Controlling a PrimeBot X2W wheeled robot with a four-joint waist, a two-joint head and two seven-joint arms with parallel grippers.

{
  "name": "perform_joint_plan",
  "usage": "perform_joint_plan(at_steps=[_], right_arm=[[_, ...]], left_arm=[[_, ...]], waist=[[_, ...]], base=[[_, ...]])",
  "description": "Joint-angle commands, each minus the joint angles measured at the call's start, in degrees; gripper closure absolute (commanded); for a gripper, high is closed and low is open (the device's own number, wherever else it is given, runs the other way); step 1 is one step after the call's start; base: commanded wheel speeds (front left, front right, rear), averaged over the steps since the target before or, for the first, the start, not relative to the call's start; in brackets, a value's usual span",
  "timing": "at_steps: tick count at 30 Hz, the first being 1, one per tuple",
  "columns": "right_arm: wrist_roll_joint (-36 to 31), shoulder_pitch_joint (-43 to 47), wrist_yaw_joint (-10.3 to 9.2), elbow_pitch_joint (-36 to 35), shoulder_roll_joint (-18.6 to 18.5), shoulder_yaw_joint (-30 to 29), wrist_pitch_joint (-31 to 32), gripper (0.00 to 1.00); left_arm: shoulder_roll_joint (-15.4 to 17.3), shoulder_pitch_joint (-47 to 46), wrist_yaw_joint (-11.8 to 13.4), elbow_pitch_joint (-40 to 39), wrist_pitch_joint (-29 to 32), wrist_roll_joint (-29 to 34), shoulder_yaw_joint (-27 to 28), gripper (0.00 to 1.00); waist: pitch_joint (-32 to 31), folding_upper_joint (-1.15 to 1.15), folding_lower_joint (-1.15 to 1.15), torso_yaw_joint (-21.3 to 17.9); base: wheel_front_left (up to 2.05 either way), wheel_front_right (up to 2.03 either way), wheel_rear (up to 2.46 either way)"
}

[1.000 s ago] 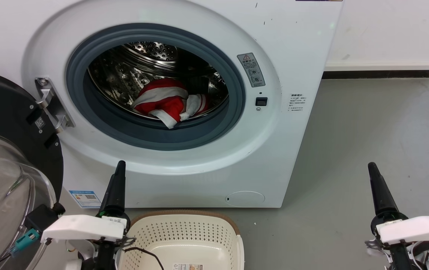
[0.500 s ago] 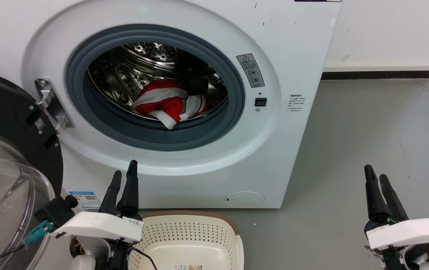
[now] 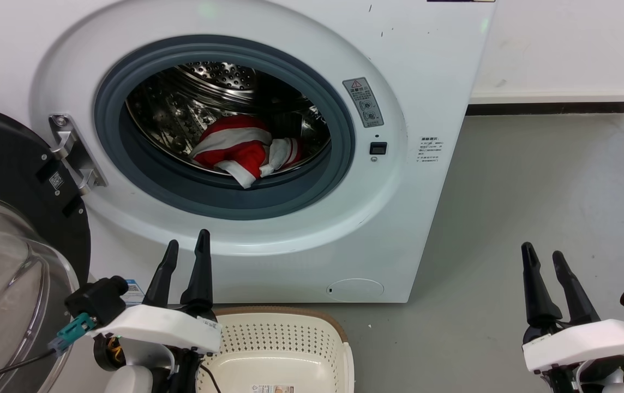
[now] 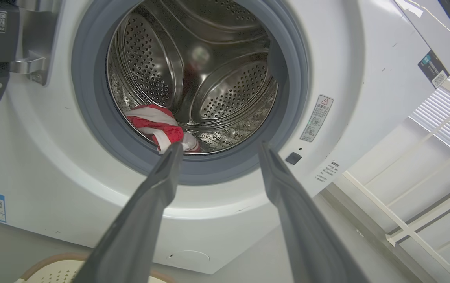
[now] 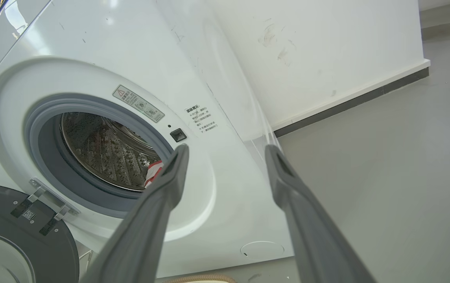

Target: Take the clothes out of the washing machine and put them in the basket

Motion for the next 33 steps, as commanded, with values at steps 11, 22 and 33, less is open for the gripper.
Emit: perform_joint_plan(at_steps=[11,22,33], right_arm=[[-9.2,0.9,0.0,-2.5,0.0,0.4,-0.7,0.0],[-15.9,1.7,0.0,-3.5,0.0,0.4,-1.2,0.0],[-21.7,2.3,0.0,-4.0,0.0,0.4,-1.7,0.0]], left_arm=[[0.4,-1.3,0.5,0.3,-2.1,8.7,-0.9,0.0],[0.5,-1.5,1.1,0.4,-3.7,15.2,-1.4,0.0],[0.5,-1.6,1.5,0.9,-5.2,20.7,-1.7,0.0]], waist=[[-0.3,0.0,0.0,0.1],[-0.3,0.0,0.0,0.2],[-0.4,0.0,0.0,0.4]], base=[[0.0,0.0,0.0],[0.0,0.0,0.0],[0.0,0.0,0.0]])
